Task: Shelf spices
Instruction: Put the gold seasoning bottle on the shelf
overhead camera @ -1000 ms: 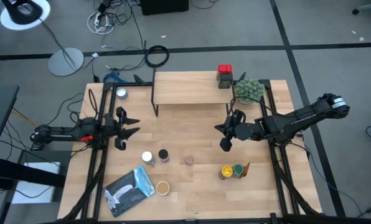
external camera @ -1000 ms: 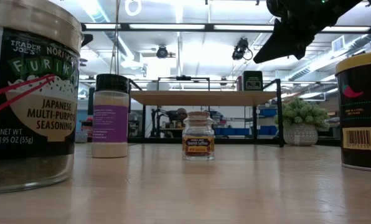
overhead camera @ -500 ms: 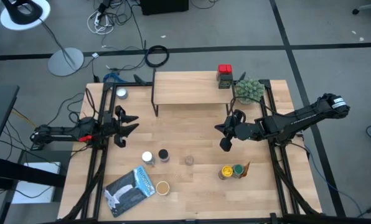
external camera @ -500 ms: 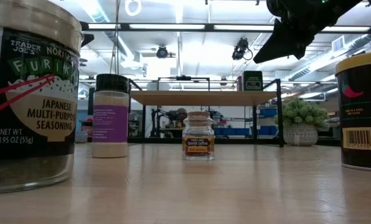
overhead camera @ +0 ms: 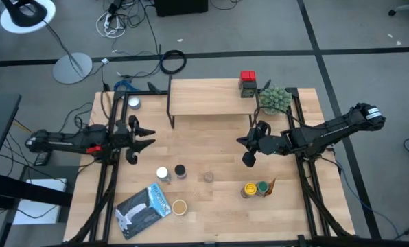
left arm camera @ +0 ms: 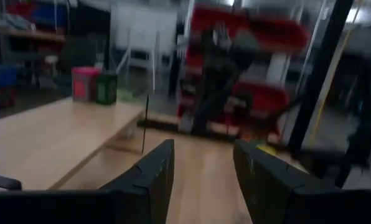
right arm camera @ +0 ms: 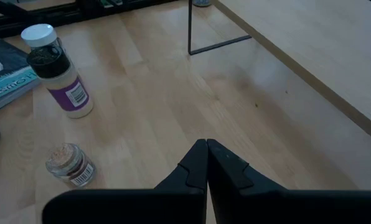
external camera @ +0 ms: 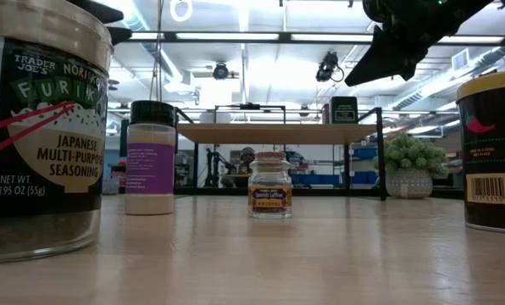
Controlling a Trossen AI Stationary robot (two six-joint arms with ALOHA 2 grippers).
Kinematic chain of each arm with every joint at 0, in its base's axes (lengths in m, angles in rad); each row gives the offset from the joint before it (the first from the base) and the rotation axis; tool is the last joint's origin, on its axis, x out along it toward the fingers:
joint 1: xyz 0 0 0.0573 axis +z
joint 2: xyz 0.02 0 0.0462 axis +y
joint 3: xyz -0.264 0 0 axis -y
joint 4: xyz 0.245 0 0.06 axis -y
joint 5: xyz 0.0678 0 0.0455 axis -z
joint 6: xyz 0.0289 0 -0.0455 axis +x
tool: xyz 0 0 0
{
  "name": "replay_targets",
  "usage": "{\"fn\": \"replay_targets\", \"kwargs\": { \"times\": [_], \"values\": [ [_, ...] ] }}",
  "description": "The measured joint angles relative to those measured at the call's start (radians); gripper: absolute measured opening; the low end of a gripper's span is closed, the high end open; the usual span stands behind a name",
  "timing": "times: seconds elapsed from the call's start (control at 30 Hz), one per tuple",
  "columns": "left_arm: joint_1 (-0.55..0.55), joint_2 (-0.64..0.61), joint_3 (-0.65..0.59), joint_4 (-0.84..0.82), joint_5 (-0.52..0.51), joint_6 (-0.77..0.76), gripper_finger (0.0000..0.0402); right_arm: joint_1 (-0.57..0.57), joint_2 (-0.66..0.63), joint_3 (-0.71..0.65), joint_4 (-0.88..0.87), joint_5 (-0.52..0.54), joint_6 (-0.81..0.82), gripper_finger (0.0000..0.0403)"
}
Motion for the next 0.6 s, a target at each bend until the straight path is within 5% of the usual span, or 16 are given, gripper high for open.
{"fn": "replay_targets", "kwargs": {
  "times": [0.2,0.37,0.6],
  "values": [
    [-0.051,0.301,0.264,-0.274,-0.130,0.034,0.0170,0.000,0.000,0.000,0.000,0.000,0.000,0.0002],
    [-0.064,0.515,0.463,-0.429,-0.138,0.037,0.0170,0.000,0.000,0.000,0.000,0.000,0.000,0.0006],
    [-0.064,0.672,0.554,-0.369,-0.133,0.034,0.0170,0.000,0.000,0.000,0.000,-0.008,-0.007,0.0010]
  ]
}}
